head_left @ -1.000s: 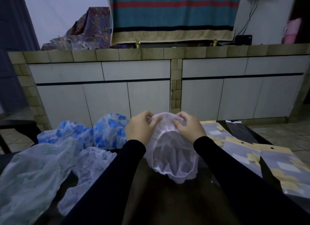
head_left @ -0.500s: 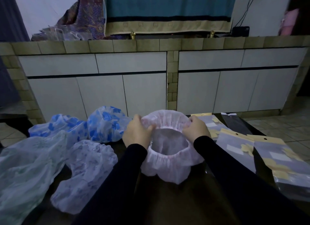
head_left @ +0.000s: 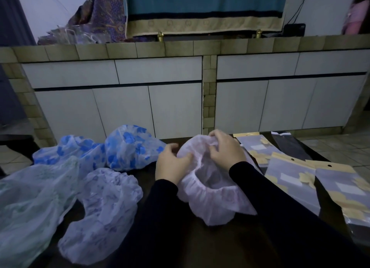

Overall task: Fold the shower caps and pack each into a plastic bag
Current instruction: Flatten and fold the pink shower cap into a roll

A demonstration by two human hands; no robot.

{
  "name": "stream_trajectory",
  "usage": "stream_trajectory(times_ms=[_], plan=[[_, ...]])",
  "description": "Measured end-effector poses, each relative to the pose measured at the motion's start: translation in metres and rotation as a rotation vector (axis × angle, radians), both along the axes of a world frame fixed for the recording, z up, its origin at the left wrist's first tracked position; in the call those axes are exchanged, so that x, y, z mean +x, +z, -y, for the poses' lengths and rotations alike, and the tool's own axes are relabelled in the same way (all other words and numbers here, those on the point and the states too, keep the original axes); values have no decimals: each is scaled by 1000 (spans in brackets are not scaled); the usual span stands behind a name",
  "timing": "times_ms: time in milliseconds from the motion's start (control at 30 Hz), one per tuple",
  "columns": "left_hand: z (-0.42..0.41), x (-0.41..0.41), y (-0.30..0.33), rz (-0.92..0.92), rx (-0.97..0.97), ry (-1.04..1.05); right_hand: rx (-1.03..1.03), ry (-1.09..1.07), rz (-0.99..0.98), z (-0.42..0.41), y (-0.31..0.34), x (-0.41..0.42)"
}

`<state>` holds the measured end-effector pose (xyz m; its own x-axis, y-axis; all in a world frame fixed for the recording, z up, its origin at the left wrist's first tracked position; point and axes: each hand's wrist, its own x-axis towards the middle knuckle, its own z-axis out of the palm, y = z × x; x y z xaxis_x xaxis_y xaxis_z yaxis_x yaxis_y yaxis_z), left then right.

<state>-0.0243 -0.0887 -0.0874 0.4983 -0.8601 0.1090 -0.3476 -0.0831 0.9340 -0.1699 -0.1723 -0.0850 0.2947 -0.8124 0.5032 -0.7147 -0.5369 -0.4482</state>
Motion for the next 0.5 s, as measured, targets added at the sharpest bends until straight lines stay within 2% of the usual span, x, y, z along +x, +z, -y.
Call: stream_trajectory(times_ms=[67,100,167,233,333,500], plan=[[-2,2,1,-232,204,-59,144,-72,167,1,-3,-7],[-2,1,1,-257,256,-84,202,-80,206,2,-6,-9],[3,-1,-4,-165,245,-69,226,-48,205,2,-13,-12],[9,-3,-9,-13,176,-22,199,-7,290,3,-21,-13],[14,-3,-14,109,96,41,179,-98,417,8,-26,-14],[18,3,-33,73,69,178,164,-321,229,13,-33,-15]])
